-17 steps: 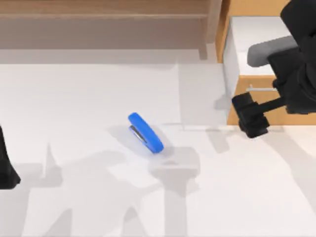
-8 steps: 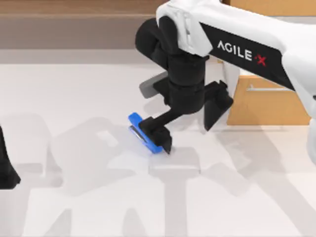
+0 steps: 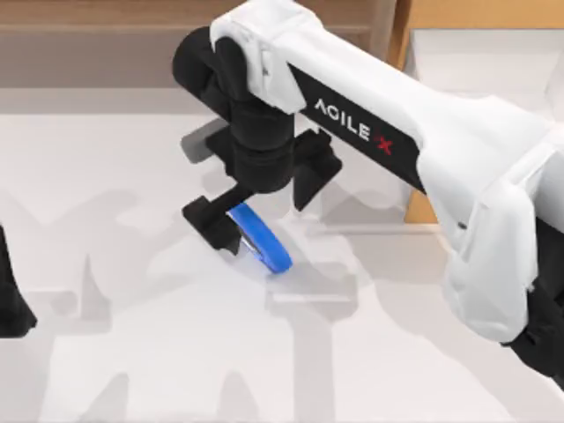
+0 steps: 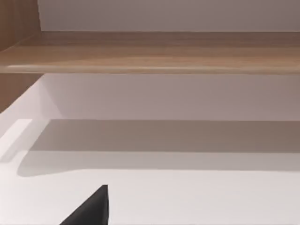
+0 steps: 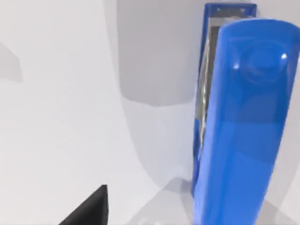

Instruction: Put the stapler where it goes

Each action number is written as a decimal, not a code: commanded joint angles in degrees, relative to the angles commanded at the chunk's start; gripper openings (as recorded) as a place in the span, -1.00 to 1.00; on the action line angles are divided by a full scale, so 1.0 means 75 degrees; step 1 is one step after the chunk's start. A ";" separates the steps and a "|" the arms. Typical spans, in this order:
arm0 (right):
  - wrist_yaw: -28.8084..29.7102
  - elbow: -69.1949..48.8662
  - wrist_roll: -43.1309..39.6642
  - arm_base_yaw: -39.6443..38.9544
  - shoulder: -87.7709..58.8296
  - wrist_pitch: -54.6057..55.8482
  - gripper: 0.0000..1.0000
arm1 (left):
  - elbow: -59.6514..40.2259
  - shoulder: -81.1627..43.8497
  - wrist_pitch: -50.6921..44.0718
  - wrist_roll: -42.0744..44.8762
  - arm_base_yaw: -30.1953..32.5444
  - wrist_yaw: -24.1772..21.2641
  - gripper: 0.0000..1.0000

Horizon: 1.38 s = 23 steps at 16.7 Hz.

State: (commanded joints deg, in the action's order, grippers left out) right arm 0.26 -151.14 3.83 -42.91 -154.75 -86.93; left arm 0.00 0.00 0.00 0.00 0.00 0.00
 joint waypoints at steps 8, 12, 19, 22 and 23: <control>0.0018 -0.0243 -0.0021 0.0023 -0.0116 0.0053 1.00 | 0.0000 0.0000 0.0000 0.0000 0.0000 0.0000 1.00; 0.0020 0.0629 -0.0032 -0.0001 0.0010 0.0795 1.00 | 0.0000 0.0000 0.0000 0.0000 0.0000 0.0000 1.00; 0.0019 0.1758 -0.0013 -0.0023 0.0126 0.1799 1.00 | 0.0000 0.0000 0.0000 0.0000 0.0000 0.0000 1.00; 0.0019 0.1758 -0.0013 -0.0023 0.0126 0.1799 0.85 | 0.0000 0.0000 0.0000 0.0000 0.0000 0.0000 1.00; 0.0019 0.1758 -0.0013 -0.0023 0.0126 0.1799 0.70 | 0.0000 0.0000 0.0000 0.0000 0.0000 0.0000 1.00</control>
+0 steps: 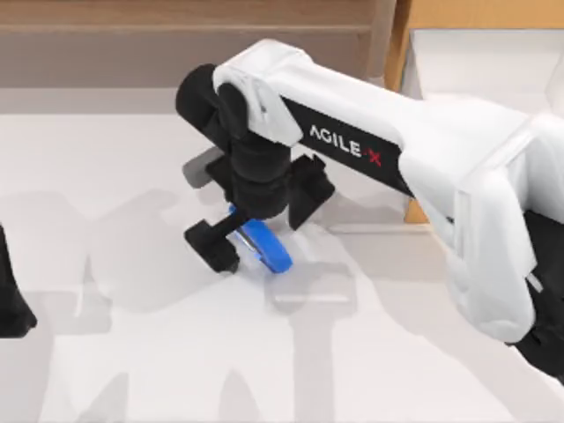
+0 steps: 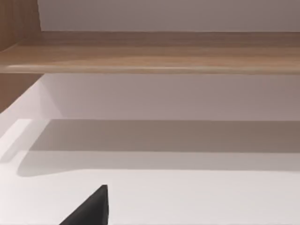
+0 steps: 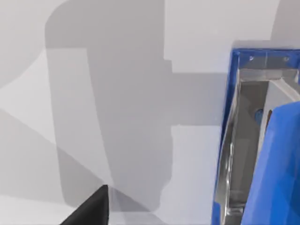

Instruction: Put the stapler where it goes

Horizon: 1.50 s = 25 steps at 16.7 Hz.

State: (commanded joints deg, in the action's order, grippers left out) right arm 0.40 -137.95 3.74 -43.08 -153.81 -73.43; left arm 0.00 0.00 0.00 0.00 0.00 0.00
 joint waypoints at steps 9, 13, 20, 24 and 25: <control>0.0000 0.0000 0.0000 0.0000 0.0000 0.0000 -0.66 | 0.0000 0.0000 0.0000 0.0000 0.0000 0.0000 1.00; 0.0000 0.0000 0.0000 0.0000 0.0000 0.0000 -1.00 | 0.0000 0.0000 0.0000 0.0000 0.0000 0.0000 1.00; 0.0029 -0.0005 -0.0009 0.0027 0.0096 -0.0017 -1.00 | 0.0000 0.0000 0.0000 0.0000 0.0000 0.0000 1.00; 0.0035 -0.0503 -0.0008 0.0027 0.0054 -0.0452 -1.00 | 0.0000 0.0000 0.0000 0.0000 0.0000 0.0000 1.00; 0.0035 -0.0700 -0.0007 0.0029 0.0037 -0.0640 -1.00 | 0.0000 0.0000 0.0000 0.0000 0.0000 0.0000 1.00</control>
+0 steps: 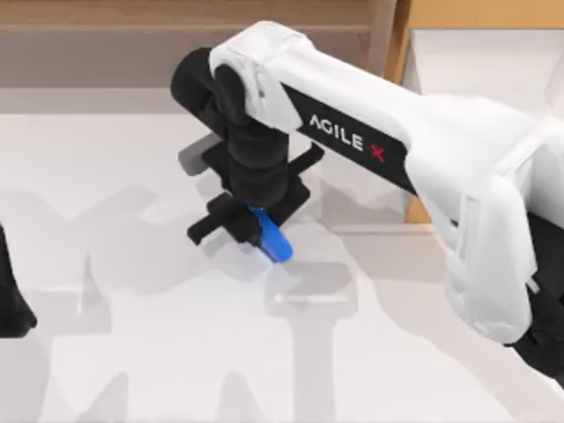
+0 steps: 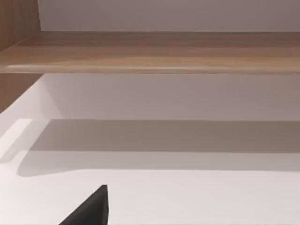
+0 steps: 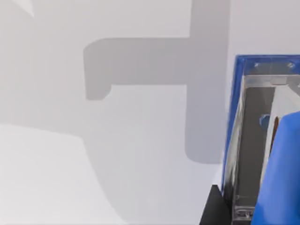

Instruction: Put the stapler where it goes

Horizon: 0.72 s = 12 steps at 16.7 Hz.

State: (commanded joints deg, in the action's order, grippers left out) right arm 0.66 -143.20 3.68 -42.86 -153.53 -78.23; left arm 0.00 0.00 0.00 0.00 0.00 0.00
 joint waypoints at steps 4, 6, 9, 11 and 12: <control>-0.0004 -0.0376 -0.0005 0.0001 -0.0025 -0.0364 -1.00 | 0.0000 0.0000 0.0000 0.0000 0.0000 0.0000 1.00; -0.0007 -0.0366 0.0005 -0.0002 -0.0015 -0.0347 -1.00 | 0.0000 0.0000 0.0000 0.0000 0.0000 0.0000 1.00; 0.0076 -0.0250 0.0004 0.0072 0.0166 -0.0437 -1.00 | 0.0000 0.0000 0.0000 0.0000 0.0000 0.0000 1.00; 0.0225 -0.0057 0.0021 0.0286 0.0569 -0.0555 -1.00 | 0.0000 0.0000 0.0000 0.0000 0.0000 0.0000 1.00; 0.0310 0.0048 0.0036 0.0460 0.0851 -0.0594 -1.00 | 0.0000 0.0000 0.0000 0.0000 0.0000 0.0000 1.00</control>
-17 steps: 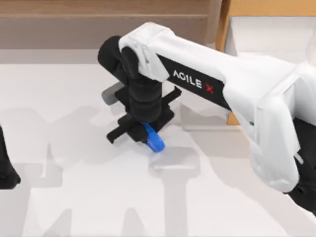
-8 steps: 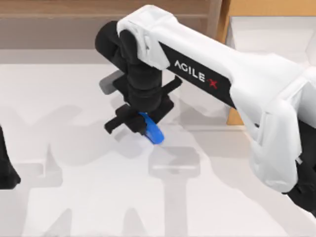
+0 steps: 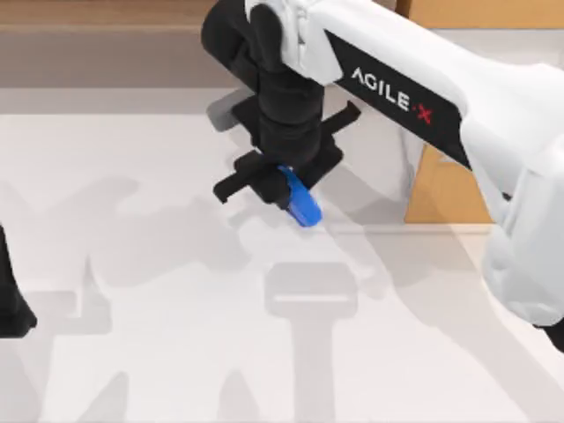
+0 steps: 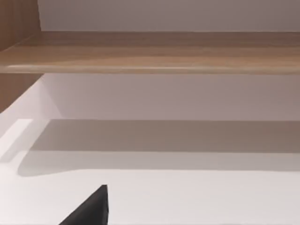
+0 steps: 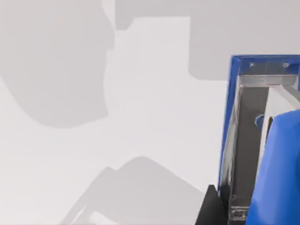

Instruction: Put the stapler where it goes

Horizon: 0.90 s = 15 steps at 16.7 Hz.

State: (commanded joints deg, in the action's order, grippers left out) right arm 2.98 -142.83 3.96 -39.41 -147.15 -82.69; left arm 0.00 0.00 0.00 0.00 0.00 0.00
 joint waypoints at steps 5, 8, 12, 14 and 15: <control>0.0339 0.0521 0.0117 0.1421 0.1622 0.0234 -1.00 | 0.0000 0.0000 0.0000 0.0000 0.0000 0.0000 1.00; 0.0404 0.0967 0.0209 0.2530 0.2214 0.0581 -1.00 | 0.0000 0.0000 0.0000 0.0000 0.0000 0.0000 1.00; 0.0259 0.1758 0.0352 0.3743 0.2039 0.1033 -1.00 | 0.0000 0.0000 0.0000 0.0000 0.0000 0.0000 1.00; 0.0074 0.2135 0.0461 0.4066 0.1640 0.1212 -1.00 | 0.0000 0.0000 0.0000 0.0000 0.0000 0.0000 1.00; -0.0038 0.2290 0.0531 0.4141 0.1419 0.1265 -1.00 | 0.0000 0.0000 0.0000 0.0000 0.0000 0.0000 1.00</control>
State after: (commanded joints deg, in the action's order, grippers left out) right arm 2.70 -125.66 7.94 -8.35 -136.51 -73.20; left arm 0.00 0.00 0.00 0.00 0.00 0.00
